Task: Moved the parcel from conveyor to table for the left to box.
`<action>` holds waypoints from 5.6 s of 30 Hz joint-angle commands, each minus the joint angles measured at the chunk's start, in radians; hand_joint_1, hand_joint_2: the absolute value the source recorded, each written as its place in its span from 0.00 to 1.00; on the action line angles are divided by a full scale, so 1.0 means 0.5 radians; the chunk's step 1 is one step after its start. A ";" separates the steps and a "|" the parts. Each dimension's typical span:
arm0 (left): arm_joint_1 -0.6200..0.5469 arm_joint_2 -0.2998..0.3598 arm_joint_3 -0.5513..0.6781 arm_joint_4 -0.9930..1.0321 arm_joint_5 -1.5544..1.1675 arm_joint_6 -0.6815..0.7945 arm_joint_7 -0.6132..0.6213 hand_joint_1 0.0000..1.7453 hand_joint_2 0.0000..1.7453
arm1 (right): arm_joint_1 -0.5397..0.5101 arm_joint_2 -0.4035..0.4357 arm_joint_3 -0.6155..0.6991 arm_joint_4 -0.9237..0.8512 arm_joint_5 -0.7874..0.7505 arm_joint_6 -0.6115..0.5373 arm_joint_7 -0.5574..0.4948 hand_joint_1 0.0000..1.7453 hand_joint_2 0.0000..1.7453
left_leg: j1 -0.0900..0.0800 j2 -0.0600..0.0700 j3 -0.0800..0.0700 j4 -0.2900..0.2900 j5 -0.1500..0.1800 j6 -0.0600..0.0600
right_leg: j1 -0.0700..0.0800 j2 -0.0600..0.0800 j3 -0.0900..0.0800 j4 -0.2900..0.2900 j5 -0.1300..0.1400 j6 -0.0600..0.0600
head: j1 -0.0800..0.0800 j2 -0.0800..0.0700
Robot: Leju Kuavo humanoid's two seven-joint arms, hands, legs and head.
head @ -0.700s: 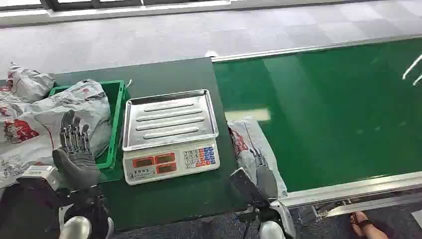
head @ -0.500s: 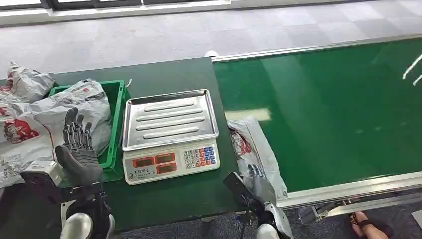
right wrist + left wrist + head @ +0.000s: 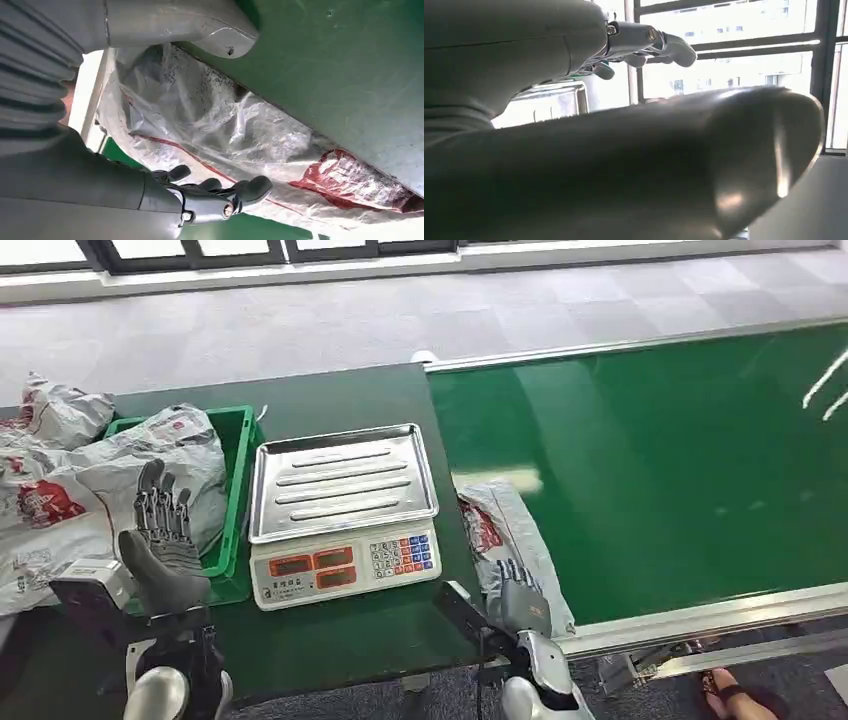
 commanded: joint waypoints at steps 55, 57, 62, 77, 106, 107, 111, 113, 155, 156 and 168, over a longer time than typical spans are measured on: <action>-0.056 0.049 -0.056 0.173 0.039 -0.079 0.032 0.00 0.00 | 0.120 -0.035 -0.548 0.176 0.208 -0.099 -0.197 1.00 1.00 | -0.005 -0.024 -0.015 -0.002 -0.003 0.011 | -0.004 -0.016 -0.004 -0.008 -0.001 0.005 | 0.001 0.000; -0.053 0.049 -0.055 0.171 0.040 -0.080 0.031 0.00 0.00 | 0.123 -0.033 -0.542 0.162 0.206 -0.110 -0.200 1.00 1.00 | -0.005 -0.025 -0.013 -0.002 -0.003 0.011 | -0.004 -0.016 -0.003 -0.007 -0.001 0.005 | 0.000 0.000; -0.034 0.037 -0.046 0.150 0.043 -0.083 0.021 0.00 0.00 | 0.145 -0.012 -0.534 0.072 0.211 -0.143 -0.219 1.00 1.00 | -0.004 -0.025 0.001 -0.002 -0.004 0.011 | -0.002 -0.016 -0.002 -0.008 -0.002 0.005 | 0.000 0.000; -0.018 -0.001 -0.021 0.101 0.025 -0.098 0.020 0.00 0.00 | 0.207 0.042 -0.676 -0.284 0.165 -0.269 -0.380 1.00 1.00 | -0.006 -0.021 -0.008 0.001 -0.004 0.010 | -0.004 -0.012 -0.013 -0.003 -0.001 0.005 | 0.000 0.000; 0.014 -0.034 -0.053 0.125 0.035 -0.122 -0.089 0.00 0.00 | -0.245 -0.181 -0.164 -1.218 0.921 -0.844 -0.551 1.00 1.00 | -0.007 -0.010 -0.027 0.001 -0.003 0.009 | -0.006 -0.002 -0.027 -0.001 0.002 0.004 | 0.001 0.000; 0.007 -0.034 -0.053 0.132 0.032 -0.126 -0.095 0.00 0.00 | -0.331 -0.176 -0.078 -1.188 0.935 -0.865 -0.565 1.00 1.00 | -0.007 -0.008 -0.029 0.003 -0.003 0.008 | -0.006 0.000 -0.027 0.001 0.003 0.004 | 0.001 0.000; 0.005 -0.007 -0.072 0.147 0.049 -0.120 -0.108 0.00 0.00 | -0.411 -0.182 0.015 -1.145 0.953 -0.855 -0.553 1.00 1.00 | -0.006 -0.010 -0.029 0.002 -0.001 0.008 | -0.005 -0.002 -0.026 0.000 0.003 0.003 | 0.000 0.000; -0.012 0.003 -0.089 0.176 0.084 -0.125 -0.127 0.00 0.00 | -0.549 -0.178 0.113 -0.996 0.909 -0.786 -0.579 1.00 1.00 | -0.006 -0.011 -0.013 0.000 0.001 0.007 | -0.005 -0.002 -0.024 -0.001 0.004 0.002 | 0.000 0.000; -0.242 0.069 -0.225 0.338 0.222 -0.062 -0.120 0.00 0.00 | -1.047 0.272 0.519 0.823 0.529 -1.207 -0.897 0.00 0.00 | -0.003 -0.026 -0.020 -0.003 0.014 0.003 | -0.001 -0.015 -0.028 -0.003 0.012 -0.002 | 0.000 0.000; -0.242 0.068 -0.228 0.339 0.215 -0.061 -0.125 0.00 0.00 | -1.034 0.270 0.502 0.809 0.497 -1.207 -0.909 0.00 0.00 | -0.003 -0.024 -0.021 0.000 0.012 0.002 | -0.002 -0.015 -0.029 0.001 0.009 -0.001 | 0.000 0.000; -0.290 0.000 -0.289 0.389 -0.252 0.320 -0.169 0.00 0.00 | -0.645 0.160 0.314 0.218 -0.050 -0.654 -0.899 0.00 0.00 | -0.003 -0.028 -0.025 0.002 0.012 0.002 | -0.002 -0.019 -0.033 0.002 0.009 -0.001 | 0.000 0.000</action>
